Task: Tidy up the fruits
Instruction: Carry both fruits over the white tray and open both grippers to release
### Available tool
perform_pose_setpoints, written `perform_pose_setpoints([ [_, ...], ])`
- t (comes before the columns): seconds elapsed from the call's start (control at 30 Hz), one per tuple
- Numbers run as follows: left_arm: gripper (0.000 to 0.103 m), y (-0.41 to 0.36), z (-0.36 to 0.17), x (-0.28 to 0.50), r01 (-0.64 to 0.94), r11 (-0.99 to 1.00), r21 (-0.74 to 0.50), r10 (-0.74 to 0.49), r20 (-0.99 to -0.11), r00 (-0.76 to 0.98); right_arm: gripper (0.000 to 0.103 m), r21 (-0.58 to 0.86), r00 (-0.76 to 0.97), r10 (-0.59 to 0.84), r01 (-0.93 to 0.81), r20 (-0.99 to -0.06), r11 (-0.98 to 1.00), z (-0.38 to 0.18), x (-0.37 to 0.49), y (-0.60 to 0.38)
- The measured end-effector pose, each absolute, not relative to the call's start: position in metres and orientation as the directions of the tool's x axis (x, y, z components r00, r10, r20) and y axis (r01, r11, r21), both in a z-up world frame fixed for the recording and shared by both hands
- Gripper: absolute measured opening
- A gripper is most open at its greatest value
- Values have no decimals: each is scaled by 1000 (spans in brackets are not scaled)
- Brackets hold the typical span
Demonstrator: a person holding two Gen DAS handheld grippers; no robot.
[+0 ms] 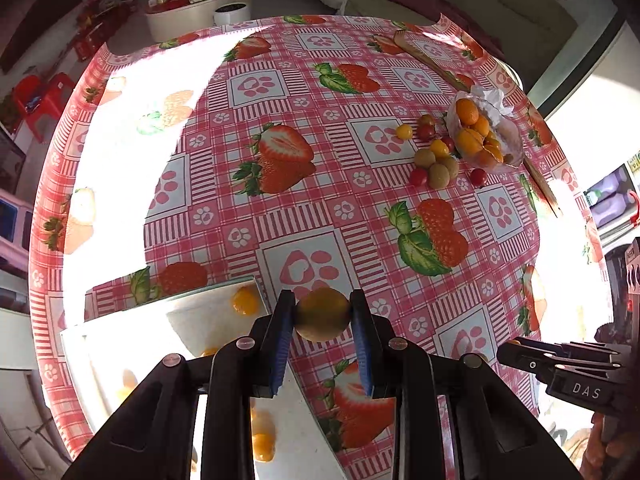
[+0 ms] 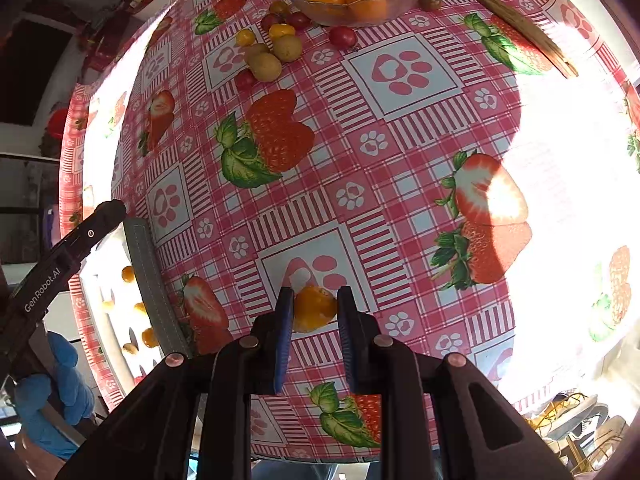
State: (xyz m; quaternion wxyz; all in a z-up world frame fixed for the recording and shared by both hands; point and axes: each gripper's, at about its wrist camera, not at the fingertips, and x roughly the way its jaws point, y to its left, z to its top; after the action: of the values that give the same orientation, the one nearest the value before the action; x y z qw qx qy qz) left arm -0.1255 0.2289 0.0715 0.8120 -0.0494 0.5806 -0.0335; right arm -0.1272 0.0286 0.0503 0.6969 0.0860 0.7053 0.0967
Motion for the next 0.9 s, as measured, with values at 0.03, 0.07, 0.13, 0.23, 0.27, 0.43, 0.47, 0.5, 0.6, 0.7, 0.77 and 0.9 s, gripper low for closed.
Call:
perform_pose_setpoints([
  [0.03,30,235,73,-132,-16,993,-118,-106,-940,324,24,258,-15,258,-24,-966,966,51,-128,36],
  [0.07,30,241,74,-140,-32,993,-117,-100,-941,325,24,261,-16,260,-36,-965,965,53,-129,43],
  [0.13,30,255,75,-154,-67,991,-119,-91,-942,324,24,267,-20,266,-65,-964,962,55,-131,59],
  [0.23,30,277,75,-175,-125,985,-118,-73,-945,318,24,276,-28,274,-114,-961,954,59,-135,84],
  [0.27,30,284,74,-182,-143,983,-116,-66,-946,317,24,279,-32,277,-131,-960,951,60,-136,92],
  [0.43,30,319,65,-211,-222,972,-78,-9,-954,298,24,296,-57,291,-223,-955,929,62,-148,138],
  [0.47,30,326,62,-216,-236,969,-73,-1,-956,293,24,300,-63,293,-241,-954,923,62,-151,147],
  [0.5,30,331,59,-219,-250,966,-68,7,-958,287,24,303,-70,295,-259,-953,917,62,-154,157],
  [0.6,30,347,47,-227,-291,956,-49,30,-965,261,24,312,-95,298,-306,-950,899,60,-165,182],
  [0.7,30,357,34,-232,-307,951,-32,43,-971,237,24,311,-117,288,-359,-950,880,54,-175,205],
  [0.77,30,361,25,-234,-310,950,-26,45,-975,220,24,304,-136,272,-396,-953,866,49,-184,218],
  [0.9,30,365,13,-234,-309,951,-15,49,-979,199,24,283,-179,225,-446,-958,849,32,-202,234],
])
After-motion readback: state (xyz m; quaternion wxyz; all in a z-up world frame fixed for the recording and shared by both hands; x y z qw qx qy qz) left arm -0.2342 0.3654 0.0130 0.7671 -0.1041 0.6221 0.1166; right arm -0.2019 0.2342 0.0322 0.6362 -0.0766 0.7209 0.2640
